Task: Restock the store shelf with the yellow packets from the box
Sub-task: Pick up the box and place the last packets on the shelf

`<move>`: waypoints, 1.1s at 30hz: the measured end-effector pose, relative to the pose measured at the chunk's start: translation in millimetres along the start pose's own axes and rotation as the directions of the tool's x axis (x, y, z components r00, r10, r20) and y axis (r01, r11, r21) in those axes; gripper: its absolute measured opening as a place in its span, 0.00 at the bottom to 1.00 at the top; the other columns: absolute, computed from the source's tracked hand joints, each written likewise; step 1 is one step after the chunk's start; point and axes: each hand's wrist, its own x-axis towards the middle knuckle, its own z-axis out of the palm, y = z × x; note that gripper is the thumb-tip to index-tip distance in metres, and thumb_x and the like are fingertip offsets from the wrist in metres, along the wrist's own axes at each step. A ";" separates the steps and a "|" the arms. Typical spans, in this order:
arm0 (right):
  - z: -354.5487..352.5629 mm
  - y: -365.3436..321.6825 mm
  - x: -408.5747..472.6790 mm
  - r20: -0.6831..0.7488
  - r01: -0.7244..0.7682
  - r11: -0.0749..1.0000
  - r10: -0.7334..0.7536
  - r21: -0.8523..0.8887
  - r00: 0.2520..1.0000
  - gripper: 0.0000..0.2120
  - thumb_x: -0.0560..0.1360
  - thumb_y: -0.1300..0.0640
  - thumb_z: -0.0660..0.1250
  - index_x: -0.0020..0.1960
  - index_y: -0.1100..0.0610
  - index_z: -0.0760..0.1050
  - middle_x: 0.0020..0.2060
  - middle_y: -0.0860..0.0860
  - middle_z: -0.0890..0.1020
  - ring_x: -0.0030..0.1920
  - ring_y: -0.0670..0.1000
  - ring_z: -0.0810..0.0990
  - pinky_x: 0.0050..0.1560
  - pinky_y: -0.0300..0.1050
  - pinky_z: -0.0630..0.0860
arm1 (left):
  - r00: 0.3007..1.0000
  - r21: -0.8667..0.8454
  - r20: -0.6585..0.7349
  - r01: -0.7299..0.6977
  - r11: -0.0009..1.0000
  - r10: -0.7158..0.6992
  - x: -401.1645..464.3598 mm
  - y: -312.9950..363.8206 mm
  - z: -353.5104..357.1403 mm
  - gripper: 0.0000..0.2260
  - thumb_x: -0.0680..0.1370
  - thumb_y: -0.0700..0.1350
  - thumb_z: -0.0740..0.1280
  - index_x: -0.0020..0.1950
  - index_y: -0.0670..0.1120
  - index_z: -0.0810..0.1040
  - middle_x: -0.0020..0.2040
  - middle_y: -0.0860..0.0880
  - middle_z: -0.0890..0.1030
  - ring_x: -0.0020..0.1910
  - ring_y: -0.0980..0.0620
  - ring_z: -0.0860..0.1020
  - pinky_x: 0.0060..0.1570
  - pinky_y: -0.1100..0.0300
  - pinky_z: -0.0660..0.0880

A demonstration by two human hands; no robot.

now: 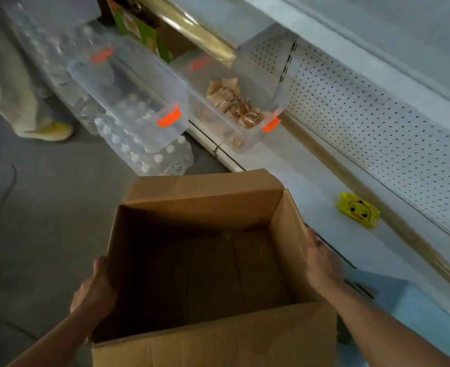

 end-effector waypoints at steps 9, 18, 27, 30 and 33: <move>98.7 -46.2 89.9 -0.076 0.110 0.993 -0.107 0.042 0.991 0.34 0.76 0.61 0.64 0.75 0.55 0.50 0.57 0.56 0.77 0.47 0.53 0.81 0.36 0.40 0.69 | 0.992 -0.109 -0.077 0.087 0.990 -0.096 82.1 -20.2 74.3 0.24 0.76 0.36 0.61 0.69 0.48 0.57 0.40 0.40 0.73 0.31 0.44 0.72 0.32 0.52 0.67; 173.4 -71.0 128.3 -0.074 0.126 0.984 -0.117 0.128 0.990 0.39 0.74 0.59 0.68 0.76 0.54 0.46 0.58 0.58 0.75 0.47 0.55 0.81 0.38 0.41 0.71 | 0.983 -0.154 -0.127 0.111 0.982 -0.131 142.1 -40.2 133.3 0.24 0.79 0.37 0.58 0.71 0.50 0.54 0.37 0.40 0.74 0.28 0.42 0.73 0.26 0.57 0.67; 206.7 -68.8 137.5 -0.024 0.096 0.978 -0.093 0.185 0.995 0.39 0.74 0.59 0.68 0.75 0.55 0.46 0.59 0.59 0.72 0.47 0.56 0.80 0.43 0.45 0.76 | 0.987 -0.153 -0.069 0.134 0.979 -0.145 164.9 -43.5 167.5 0.25 0.78 0.36 0.59 0.70 0.48 0.52 0.38 0.38 0.75 0.30 0.40 0.76 0.29 0.51 0.74; 203.0 -64.5 129.2 0.042 0.100 0.975 -0.111 0.198 0.993 0.39 0.74 0.58 0.68 0.74 0.54 0.46 0.59 0.58 0.71 0.47 0.54 0.79 0.41 0.42 0.74 | 0.988 -0.120 0.005 0.156 0.980 -0.157 157.4 -42.9 162.5 0.25 0.79 0.36 0.59 0.72 0.44 0.51 0.39 0.37 0.76 0.31 0.40 0.77 0.28 0.53 0.72; 184.8 -61.6 118.2 0.132 0.076 0.973 -0.106 0.217 0.986 0.41 0.72 0.58 0.70 0.74 0.52 0.46 0.61 0.58 0.68 0.52 0.55 0.77 0.46 0.44 0.75 | 0.982 -0.047 0.047 0.183 0.982 -0.181 145.2 -23.1 148.1 0.29 0.77 0.38 0.63 0.73 0.42 0.51 0.56 0.32 0.75 0.50 0.32 0.77 0.45 0.42 0.75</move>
